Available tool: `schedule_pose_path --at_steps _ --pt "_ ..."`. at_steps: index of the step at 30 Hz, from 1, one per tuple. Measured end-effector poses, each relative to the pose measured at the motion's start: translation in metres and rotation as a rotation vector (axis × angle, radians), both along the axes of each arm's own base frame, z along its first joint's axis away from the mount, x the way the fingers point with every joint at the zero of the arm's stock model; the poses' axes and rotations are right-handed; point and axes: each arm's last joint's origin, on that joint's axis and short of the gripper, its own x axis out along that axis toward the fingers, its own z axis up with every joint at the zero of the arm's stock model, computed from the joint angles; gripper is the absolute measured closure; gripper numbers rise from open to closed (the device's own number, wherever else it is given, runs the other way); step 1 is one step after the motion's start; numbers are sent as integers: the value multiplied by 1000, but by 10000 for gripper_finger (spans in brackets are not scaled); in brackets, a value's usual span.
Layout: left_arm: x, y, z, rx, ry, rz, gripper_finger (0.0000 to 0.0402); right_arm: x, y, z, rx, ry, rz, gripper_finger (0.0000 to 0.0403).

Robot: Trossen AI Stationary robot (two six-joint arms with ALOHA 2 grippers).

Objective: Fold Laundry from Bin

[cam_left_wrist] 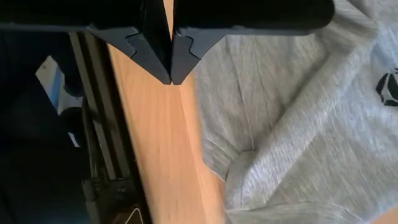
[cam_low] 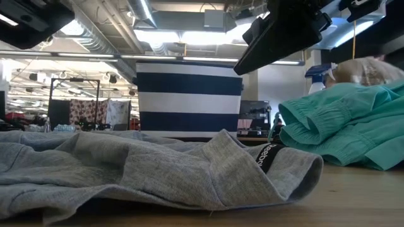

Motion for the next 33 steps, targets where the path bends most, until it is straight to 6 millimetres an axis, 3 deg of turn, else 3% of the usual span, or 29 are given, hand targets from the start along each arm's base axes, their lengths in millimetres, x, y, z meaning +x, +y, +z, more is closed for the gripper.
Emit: schedule_pose_path --at_steps 5,9,15,23,33 --pt "-2 5 -2 72 2 52 401 0 0 0 1 0 0 336" --pt "-12 15 -7 142 109 141 398 0 0 0 1 0 -1 336" --pt "-8 10 -6 68 103 107 339 0 0 0 1 0 0 336" --pt "-6 15 -17 128 130 113 246 0 0 0 1 0 -1 336" --pt "-1 17 -31 175 150 93 235 0 0 0 1 0 -1 336"
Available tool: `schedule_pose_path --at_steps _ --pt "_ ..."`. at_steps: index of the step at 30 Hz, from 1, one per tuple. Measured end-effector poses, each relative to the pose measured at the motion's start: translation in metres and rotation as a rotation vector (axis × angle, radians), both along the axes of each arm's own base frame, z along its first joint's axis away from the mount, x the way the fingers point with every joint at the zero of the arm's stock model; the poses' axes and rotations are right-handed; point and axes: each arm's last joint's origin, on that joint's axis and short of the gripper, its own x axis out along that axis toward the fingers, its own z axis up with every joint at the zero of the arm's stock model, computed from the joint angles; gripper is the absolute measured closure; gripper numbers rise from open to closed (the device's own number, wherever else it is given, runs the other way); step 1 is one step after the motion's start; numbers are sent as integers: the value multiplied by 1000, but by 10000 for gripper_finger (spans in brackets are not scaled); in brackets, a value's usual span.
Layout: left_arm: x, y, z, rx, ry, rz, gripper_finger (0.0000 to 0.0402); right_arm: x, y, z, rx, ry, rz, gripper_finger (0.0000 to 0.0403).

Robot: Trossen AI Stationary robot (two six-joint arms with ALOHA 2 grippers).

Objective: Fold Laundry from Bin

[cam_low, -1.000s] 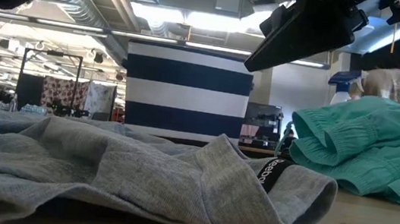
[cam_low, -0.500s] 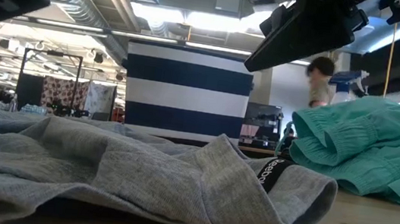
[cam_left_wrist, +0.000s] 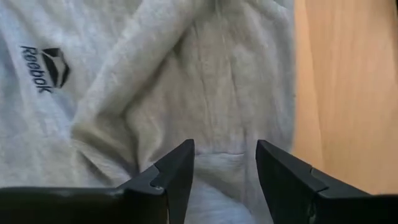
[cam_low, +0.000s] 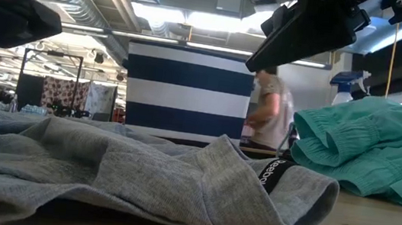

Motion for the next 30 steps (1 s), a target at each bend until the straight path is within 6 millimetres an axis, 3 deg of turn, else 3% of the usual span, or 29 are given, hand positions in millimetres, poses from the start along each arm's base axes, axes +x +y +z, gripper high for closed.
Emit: schedule_pose_path --at_steps 11,21,27,30 --pt "-2 0 -3 -18 45 -11 303 0 0 0 0 0 0 336" --pt "0 0 -3 15 7 2 316 0 0 0 0 0 0 336" --pt "0 1 -2 19 3 5 388 0 0 0 -1 0 1 336" --pt "0 1 -2 15 7 3 398 0 0 0 -2 -1 2 336"
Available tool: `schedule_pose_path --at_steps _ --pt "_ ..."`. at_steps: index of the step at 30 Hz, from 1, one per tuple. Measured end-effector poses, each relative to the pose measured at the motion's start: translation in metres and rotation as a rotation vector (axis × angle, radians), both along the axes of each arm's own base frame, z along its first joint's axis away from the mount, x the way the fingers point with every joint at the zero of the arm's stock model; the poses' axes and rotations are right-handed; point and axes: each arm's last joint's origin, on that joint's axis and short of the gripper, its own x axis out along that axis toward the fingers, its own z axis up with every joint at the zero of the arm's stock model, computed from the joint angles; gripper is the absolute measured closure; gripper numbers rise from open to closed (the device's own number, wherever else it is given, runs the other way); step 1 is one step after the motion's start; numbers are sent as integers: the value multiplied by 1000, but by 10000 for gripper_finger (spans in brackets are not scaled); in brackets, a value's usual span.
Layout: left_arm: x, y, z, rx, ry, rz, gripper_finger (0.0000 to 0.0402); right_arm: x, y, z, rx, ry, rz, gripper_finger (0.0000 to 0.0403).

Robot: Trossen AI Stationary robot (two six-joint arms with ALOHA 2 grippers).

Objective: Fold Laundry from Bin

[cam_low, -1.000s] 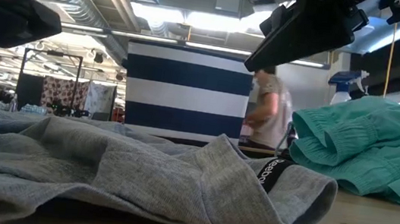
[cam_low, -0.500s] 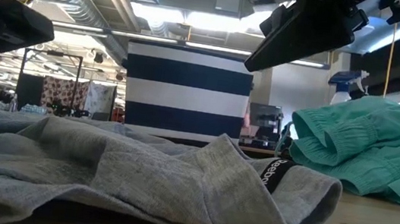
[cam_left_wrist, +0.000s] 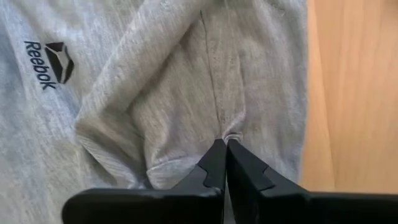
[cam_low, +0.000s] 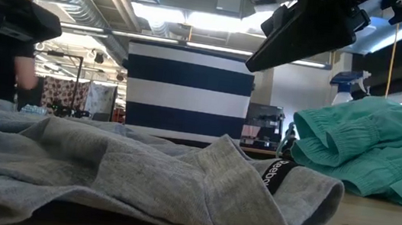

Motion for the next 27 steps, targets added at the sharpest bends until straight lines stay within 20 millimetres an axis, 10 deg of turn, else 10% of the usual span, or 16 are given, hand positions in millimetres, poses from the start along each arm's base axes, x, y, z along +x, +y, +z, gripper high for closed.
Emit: schedule_pose_path --at_steps 14,27 --pt "17 -26 50 -79 -86 -94 401 0 0 0 0 0 0 336" --pt "11 -28 32 -150 -67 -98 370 0 0 0 -1 0 0 336"
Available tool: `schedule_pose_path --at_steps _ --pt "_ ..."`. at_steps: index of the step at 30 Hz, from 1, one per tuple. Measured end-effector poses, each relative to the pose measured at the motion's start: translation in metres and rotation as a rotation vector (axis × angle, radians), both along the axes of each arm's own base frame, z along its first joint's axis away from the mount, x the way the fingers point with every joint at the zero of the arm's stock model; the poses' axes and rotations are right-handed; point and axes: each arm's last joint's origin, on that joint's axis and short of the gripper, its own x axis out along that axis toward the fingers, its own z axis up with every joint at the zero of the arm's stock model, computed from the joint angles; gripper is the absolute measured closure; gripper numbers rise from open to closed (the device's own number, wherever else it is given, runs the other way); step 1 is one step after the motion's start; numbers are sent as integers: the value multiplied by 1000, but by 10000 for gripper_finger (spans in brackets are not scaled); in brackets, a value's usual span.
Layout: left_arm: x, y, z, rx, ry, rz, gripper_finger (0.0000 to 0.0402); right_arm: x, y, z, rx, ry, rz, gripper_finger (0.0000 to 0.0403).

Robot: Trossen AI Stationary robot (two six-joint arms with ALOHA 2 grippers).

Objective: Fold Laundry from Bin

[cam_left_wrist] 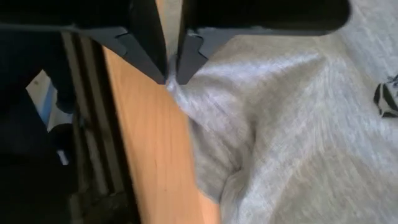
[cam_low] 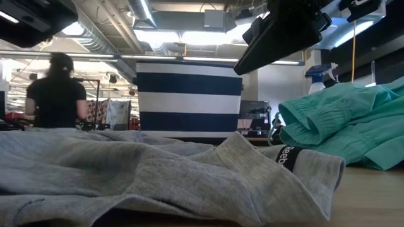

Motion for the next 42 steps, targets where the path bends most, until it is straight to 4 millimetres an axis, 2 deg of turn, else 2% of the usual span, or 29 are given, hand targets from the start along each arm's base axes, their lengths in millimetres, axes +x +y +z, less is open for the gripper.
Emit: schedule_pose_path --at_steps 9,14,24,35,39,42 --pt "0 -2 1 -16 -12 12 275 0 0 0 0 0 0 336" --pt "0 -2 -2 -13 -5 22 247 0 0 0 0 0 0 336" --pt "0 -5 -38 89 55 67 242 0 0 0 -2 3 0 336" --pt "9 5 -42 140 7 155 242 0 0 0 0 4 -1 336" --pt "11 5 -50 163 10 163 243 0 0 0 8 6 7 336" --pt "13 6 -57 178 20 167 262 -3 5 -1 30 34 51 336"
